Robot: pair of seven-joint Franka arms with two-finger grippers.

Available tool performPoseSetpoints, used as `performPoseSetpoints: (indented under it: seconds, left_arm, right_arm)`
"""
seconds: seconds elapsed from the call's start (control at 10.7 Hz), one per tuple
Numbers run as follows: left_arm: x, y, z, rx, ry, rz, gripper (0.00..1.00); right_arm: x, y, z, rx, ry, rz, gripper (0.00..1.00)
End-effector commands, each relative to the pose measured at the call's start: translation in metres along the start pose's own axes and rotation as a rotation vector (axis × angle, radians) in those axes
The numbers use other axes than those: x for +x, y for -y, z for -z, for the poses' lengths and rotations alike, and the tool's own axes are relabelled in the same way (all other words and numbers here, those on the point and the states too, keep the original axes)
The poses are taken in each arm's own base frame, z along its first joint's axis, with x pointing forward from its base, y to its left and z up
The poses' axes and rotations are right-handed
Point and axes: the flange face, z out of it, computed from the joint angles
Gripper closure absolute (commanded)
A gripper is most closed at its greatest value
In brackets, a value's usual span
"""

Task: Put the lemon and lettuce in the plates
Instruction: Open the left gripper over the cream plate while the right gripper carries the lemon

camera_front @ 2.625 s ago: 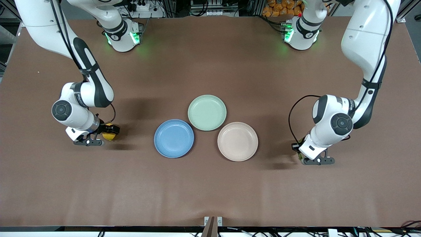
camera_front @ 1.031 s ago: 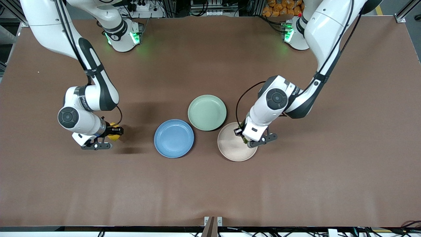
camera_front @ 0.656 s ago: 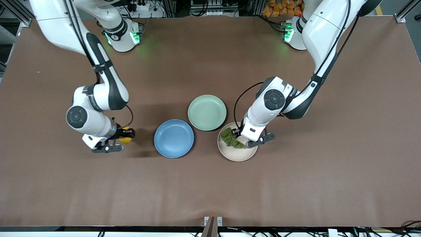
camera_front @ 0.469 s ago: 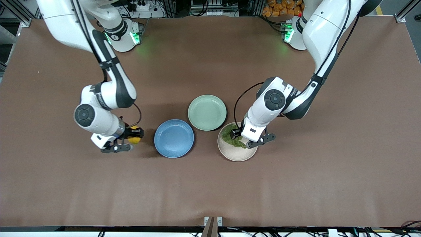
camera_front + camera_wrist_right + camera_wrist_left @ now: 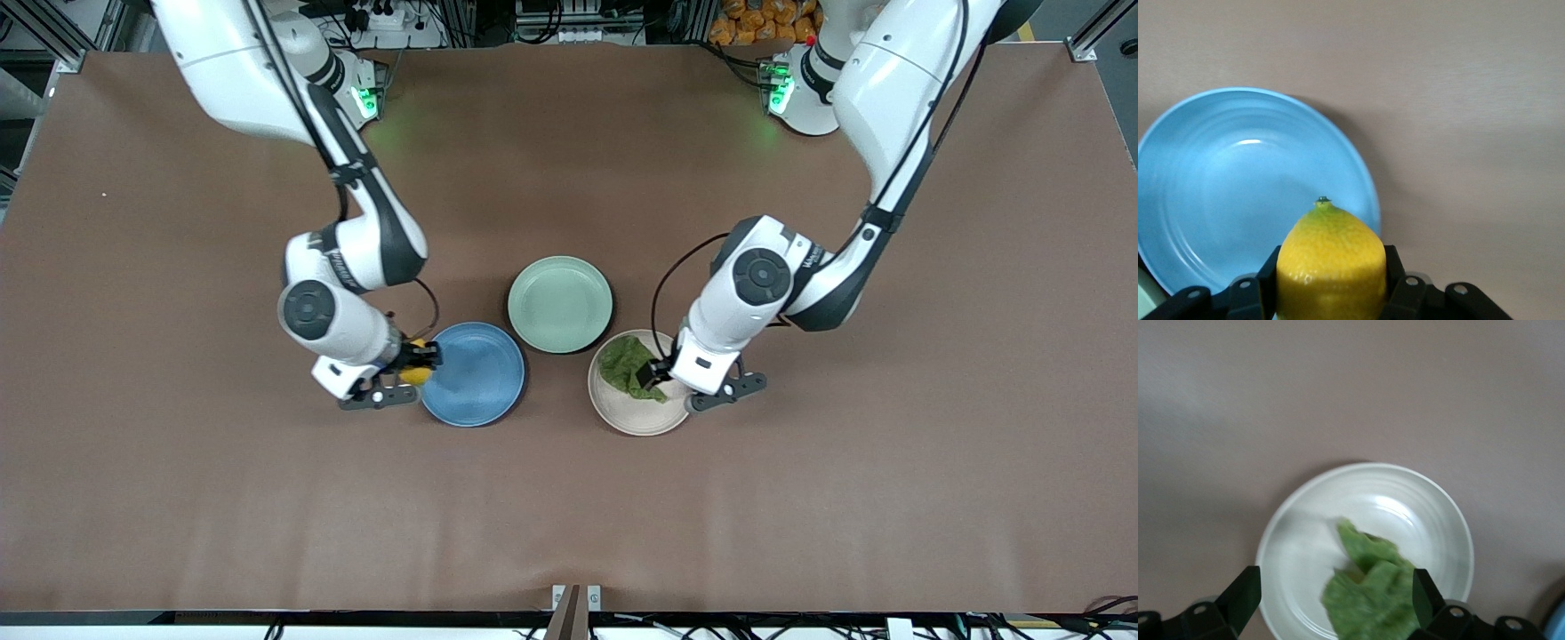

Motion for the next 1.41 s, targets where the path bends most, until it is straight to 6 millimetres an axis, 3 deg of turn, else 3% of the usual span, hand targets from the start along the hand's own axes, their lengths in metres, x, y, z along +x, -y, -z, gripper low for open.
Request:
performPoseSetpoints:
  seconds: [0.0,0.38,0.47,0.75,0.84,0.94,1.03,1.31]
  left_arm:
    - [0.016,0.018,0.025,0.052,-0.013,-0.041,0.00]
    - [0.061,0.073,0.055,0.116,0.005,-0.110,0.00]
    - [0.072,0.085,0.067,0.120,-0.004,-0.124,0.00]
    - [0.097,0.124,0.078,0.140,0.004,-0.119,0.00]
    - [0.101,0.132,0.083,0.153,0.012,-0.131,0.00]
    - [0.107,0.147,0.085,0.168,0.030,-0.144,0.00]
    - [0.105,0.149,0.089,0.179,0.041,-0.160,0.00]
    - [0.086,0.189,0.106,0.279,0.097,-0.306,0.00]
  right_arm:
    - [0.013,0.021,-0.010,0.007,-0.008,-0.057,0.79]
    - [0.005,0.047,-0.029,0.005,-0.027,-0.088,0.79]
    - [0.005,0.050,-0.037,0.007,-0.040,-0.097,0.78]
    - [0.006,0.049,-0.052,0.004,-0.050,-0.097,0.72]
    - [0.005,0.049,-0.052,0.004,-0.049,-0.097,0.64]
    - [0.006,0.050,-0.051,0.005,-0.052,-0.097,0.46]
    - [0.005,0.049,-0.052,-0.002,-0.051,-0.090,0.00]
    - [0.006,0.054,-0.042,0.005,-0.058,-0.085,0.00]
